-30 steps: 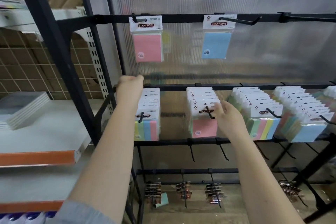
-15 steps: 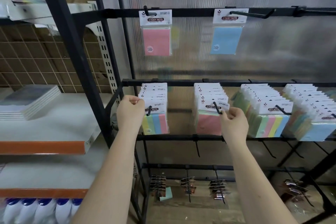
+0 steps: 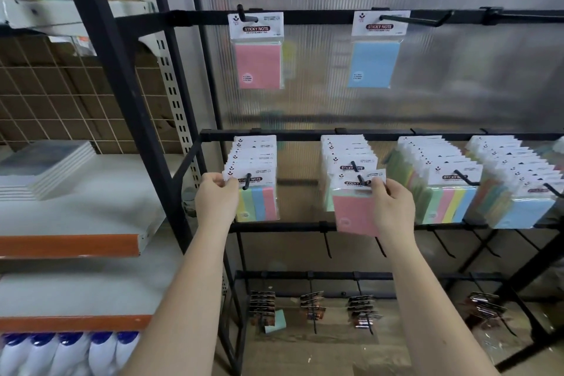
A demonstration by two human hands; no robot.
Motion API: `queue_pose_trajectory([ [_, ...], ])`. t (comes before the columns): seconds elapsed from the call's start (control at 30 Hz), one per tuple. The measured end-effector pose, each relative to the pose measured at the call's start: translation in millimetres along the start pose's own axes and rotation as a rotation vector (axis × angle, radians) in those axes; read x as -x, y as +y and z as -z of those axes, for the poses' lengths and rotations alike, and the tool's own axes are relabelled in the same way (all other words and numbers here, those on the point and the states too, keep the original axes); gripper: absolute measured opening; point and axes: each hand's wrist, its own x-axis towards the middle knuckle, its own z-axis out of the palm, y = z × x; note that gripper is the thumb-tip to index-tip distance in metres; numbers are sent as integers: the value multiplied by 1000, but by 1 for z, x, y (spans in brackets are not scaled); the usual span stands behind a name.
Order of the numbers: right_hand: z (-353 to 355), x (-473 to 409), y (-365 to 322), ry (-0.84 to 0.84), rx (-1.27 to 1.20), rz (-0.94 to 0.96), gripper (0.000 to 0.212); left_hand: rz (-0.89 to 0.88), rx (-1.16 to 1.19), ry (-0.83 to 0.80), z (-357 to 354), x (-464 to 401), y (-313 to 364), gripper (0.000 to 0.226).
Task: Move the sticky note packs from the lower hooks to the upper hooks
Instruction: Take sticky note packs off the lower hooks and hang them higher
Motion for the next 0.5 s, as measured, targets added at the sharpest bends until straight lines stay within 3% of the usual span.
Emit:
queue_pose_trajectory([
  [0.33, 8, 10, -29, 128, -64, 104, 46, 19, 76, -99, -8, 3, -19, 19],
  [0.5, 10, 10, -43, 146, -86, 197, 47, -69, 66, -171, -8, 8, -29, 16],
])
